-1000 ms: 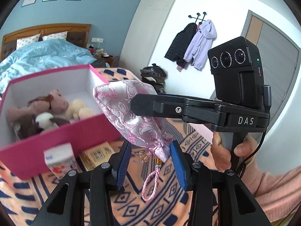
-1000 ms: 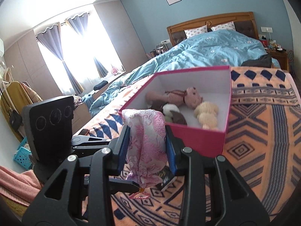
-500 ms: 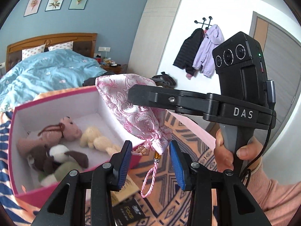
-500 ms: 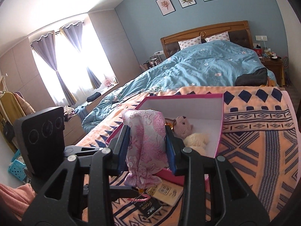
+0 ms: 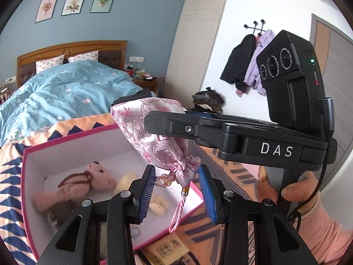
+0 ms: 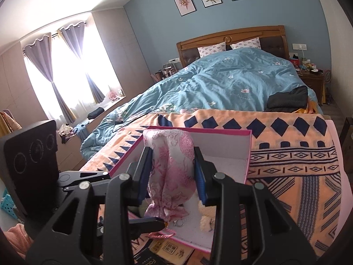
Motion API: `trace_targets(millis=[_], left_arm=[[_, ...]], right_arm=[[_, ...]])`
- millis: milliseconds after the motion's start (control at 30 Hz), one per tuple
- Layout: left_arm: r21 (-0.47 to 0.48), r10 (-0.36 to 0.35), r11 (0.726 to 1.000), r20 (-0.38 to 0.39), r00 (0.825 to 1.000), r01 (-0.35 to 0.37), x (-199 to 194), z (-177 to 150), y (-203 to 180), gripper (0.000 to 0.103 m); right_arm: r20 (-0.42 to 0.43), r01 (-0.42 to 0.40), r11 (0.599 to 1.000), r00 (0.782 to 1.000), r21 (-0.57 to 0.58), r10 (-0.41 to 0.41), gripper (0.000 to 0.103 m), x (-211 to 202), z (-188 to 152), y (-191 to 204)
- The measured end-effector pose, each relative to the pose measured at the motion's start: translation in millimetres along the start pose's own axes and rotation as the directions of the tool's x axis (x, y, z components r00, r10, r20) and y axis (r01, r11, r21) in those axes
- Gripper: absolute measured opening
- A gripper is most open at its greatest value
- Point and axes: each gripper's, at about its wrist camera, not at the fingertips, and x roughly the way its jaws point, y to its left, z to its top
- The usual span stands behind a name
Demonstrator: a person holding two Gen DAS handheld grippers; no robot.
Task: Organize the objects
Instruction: 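Lower the pink pouch into the box and open the right gripper, then reach the right gripper to the floral tissue pack and grasp it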
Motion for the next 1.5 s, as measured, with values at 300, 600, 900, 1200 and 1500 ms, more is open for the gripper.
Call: trace_targets(millis=[300, 600, 900, 1200, 1500], left_arm=[[-0.061, 0.021, 0.998, -0.049, 0.999, -0.024, 34, 4, 21, 0.041], [-0.099, 0.031, 0.994, -0.108, 0.994, -0.042, 66, 4, 34, 0.041], [-0.165, 0.102, 0.978, -0.166, 0.981, -0.129, 87, 5, 52, 0.042], [-0.168, 0.108, 0.977, -0.130, 0.986, -0.130, 72, -7, 55, 0.050], [-0.119, 0.065, 0.991, 0.006, 0.998, -0.064, 10, -32, 40, 0.069]], right_arm=[[-0.053, 0.060, 0.998, 0.997, 0.013, -0.059, 0.039, 34, 2, -23], [-0.128, 0.136, 0.991, 0.982, -0.009, -0.136, 0.039, 65, -6, -39], [-0.182, 0.255, 0.966, 0.949, -0.034, -0.257, 0.042, 93, -7, -53], [-0.149, 0.255, 0.966, 0.955, -0.026, -0.256, 0.061, 77, -16, -50], [-0.049, 0.124, 0.992, 0.991, 0.009, -0.123, 0.061, 19, -38, -25]])
